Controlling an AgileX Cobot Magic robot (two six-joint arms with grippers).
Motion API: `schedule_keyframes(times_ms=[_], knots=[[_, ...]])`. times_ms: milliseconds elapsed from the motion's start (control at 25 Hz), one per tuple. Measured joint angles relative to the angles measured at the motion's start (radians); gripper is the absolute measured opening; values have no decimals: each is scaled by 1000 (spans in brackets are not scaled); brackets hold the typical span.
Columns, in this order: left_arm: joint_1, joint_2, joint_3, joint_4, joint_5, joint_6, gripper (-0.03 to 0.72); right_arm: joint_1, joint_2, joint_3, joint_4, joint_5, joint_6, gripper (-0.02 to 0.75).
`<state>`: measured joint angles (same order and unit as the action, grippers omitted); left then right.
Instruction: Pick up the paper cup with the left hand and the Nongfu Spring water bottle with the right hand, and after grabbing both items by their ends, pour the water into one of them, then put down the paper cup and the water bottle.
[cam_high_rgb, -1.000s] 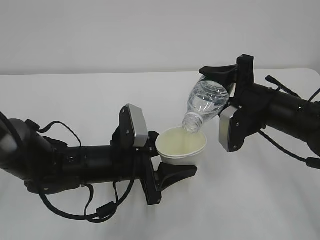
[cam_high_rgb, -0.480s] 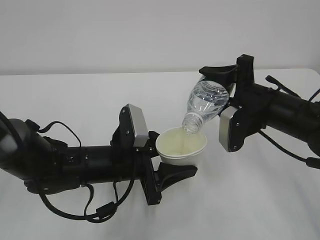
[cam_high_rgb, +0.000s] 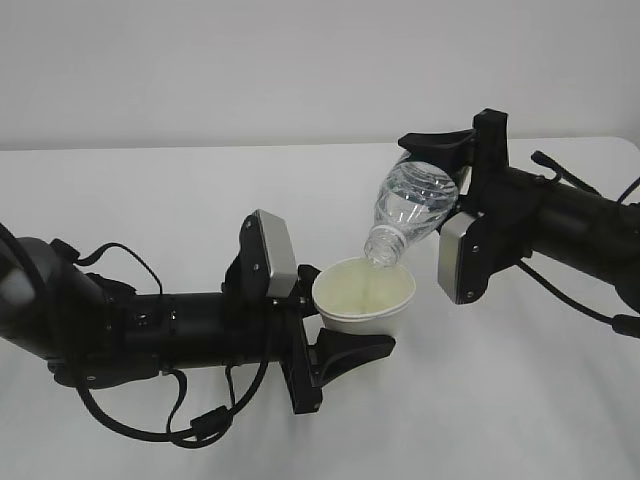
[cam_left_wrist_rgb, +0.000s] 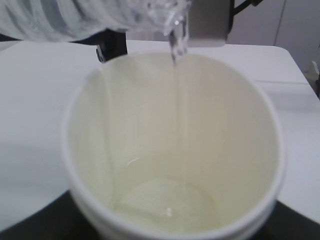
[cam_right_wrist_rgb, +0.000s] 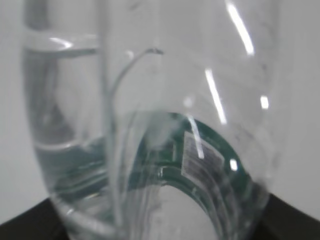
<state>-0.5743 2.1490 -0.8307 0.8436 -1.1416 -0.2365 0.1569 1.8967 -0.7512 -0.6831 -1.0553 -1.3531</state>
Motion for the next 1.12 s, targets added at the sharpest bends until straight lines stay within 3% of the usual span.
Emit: schedule_keyframes(times_ms=[1120], knots=[[0,0,0,5,0,0,430,0,0,0,0,-1,-2,459]])
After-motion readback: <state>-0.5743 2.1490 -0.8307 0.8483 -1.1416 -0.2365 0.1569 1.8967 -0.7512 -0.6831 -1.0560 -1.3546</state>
